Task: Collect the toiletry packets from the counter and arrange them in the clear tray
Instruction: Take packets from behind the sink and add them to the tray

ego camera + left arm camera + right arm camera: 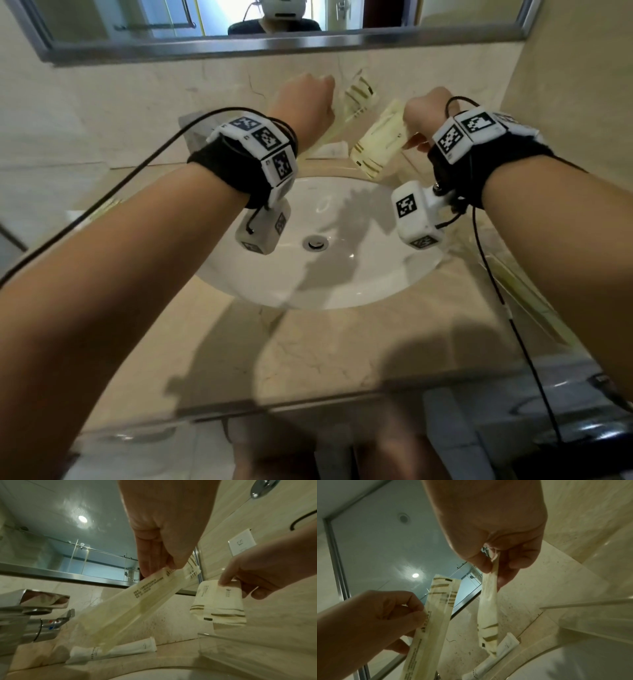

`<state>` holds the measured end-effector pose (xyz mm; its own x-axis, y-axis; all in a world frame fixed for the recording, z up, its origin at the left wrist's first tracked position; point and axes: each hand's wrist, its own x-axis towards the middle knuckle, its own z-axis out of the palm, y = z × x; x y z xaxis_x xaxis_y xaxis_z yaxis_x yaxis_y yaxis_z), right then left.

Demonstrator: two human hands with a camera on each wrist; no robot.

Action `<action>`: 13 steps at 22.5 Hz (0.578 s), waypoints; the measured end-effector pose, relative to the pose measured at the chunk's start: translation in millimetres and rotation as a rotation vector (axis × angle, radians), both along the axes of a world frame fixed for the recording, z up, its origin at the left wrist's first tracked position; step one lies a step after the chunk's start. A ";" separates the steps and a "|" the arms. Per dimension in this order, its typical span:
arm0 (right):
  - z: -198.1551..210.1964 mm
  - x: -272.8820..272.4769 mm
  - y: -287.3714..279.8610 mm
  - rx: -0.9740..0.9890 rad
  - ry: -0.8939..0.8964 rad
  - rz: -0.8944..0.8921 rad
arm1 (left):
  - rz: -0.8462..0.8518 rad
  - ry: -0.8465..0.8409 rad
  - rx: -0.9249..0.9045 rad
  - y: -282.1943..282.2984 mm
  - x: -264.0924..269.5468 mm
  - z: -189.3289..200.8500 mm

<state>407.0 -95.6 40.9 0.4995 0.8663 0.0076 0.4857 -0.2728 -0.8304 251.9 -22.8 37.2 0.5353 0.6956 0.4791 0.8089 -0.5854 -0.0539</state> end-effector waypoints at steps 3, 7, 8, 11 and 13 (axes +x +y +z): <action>8.0 1.3 -17.5 0.033 -0.042 -0.030 | -0.026 0.002 0.023 -17.1 0.6 8.6; 11.2 9.5 -33.6 0.011 -0.081 -0.017 | -0.034 0.036 0.041 -28.9 1.7 12.9; 12.4 14.9 -39.3 0.012 -0.088 -0.022 | -0.039 0.038 0.045 -32.8 2.9 13.9; 12.9 29.4 -51.0 -0.010 -0.120 -0.036 | -0.053 0.047 0.051 -38.6 10.1 14.0; 12.3 38.2 -62.4 -0.027 -0.116 -0.063 | -0.086 0.044 0.037 -44.6 21.0 12.6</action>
<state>445.2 -158.0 53.2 0.5500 0.8339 0.0456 0.5596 -0.3274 -0.7613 272.9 -67.4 49.8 0.6139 0.6284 0.4777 0.7518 -0.6499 -0.1112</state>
